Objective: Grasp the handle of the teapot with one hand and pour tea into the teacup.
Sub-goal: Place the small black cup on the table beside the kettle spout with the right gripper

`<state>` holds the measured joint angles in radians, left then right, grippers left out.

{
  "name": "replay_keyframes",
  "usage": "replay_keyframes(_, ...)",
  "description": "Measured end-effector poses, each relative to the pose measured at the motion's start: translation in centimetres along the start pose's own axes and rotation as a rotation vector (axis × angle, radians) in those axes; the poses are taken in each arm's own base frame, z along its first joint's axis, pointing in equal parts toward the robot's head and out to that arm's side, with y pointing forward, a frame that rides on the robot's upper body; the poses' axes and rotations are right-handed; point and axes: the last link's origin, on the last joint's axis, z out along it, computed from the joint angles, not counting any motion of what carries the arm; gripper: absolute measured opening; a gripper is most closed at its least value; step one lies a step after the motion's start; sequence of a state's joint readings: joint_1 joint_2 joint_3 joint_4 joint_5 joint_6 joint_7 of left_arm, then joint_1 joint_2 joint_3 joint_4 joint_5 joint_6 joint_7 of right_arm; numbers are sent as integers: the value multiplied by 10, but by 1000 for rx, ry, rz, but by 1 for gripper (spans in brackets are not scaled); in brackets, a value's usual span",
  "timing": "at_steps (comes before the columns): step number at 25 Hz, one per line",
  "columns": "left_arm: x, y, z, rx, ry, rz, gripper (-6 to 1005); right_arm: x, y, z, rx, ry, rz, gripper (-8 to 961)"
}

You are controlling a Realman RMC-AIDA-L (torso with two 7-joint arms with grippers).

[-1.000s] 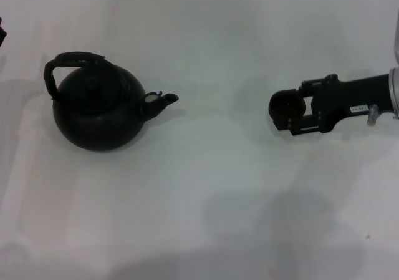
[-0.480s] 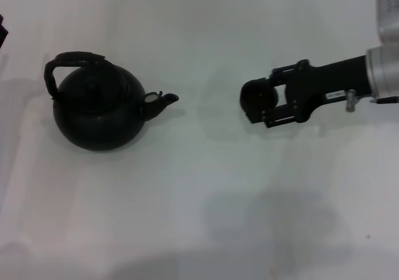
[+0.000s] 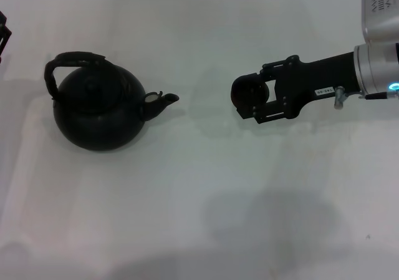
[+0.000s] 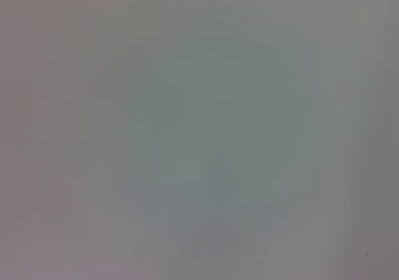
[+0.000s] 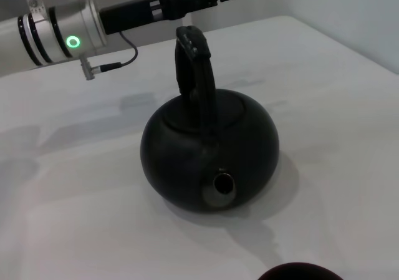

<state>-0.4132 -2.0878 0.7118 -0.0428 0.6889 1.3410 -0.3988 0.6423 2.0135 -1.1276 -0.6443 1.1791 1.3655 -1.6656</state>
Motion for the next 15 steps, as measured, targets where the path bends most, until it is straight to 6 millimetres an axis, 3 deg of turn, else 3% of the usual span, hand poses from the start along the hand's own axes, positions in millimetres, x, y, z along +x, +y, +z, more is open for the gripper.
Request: replay_keyframes(15, 2, 3, 6, -16, 7, 3, 880, 7, 1, -1, 13, 4, 11, 728)
